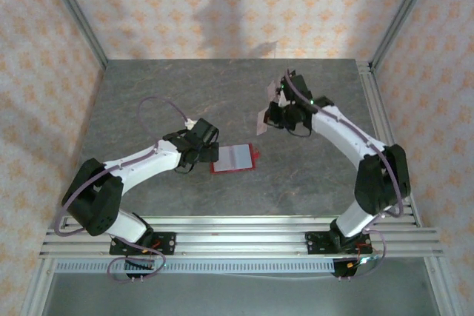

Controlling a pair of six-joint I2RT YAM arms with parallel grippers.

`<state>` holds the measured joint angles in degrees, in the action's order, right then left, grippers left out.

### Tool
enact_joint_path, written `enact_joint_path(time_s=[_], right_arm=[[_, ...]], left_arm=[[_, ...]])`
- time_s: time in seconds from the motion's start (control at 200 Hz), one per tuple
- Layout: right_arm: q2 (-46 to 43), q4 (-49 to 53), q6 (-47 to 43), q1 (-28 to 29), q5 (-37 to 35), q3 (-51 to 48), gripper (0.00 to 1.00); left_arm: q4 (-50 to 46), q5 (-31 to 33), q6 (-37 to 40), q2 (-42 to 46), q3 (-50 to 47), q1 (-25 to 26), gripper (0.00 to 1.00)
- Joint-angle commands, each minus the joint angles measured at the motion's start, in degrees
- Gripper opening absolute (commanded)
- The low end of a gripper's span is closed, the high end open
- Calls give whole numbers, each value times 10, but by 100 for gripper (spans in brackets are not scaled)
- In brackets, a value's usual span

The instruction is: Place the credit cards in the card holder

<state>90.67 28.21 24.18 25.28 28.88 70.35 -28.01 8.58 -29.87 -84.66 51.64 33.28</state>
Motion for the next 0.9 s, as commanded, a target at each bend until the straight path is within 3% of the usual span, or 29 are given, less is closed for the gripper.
enact_joint_path(time_s=[0.0, 0.185, 0.38, 0.896], right_arm=[[-41, -153, 63, 39, 35, -78, 0], [-54, -306, 111, 75, 37, -197, 0], [-27, -407, 134, 88, 60, -257, 0], [39, -481, 111, 89, 101, -290, 0]], left_arm=[[8, -13, 12, -6, 9, 8, 100], [3, 16, 5, -40, 16, 31, 100], [3, 44, -4, -74, 23, 36, 100], [5, 74, -38, -104, 1, 41, 100]])
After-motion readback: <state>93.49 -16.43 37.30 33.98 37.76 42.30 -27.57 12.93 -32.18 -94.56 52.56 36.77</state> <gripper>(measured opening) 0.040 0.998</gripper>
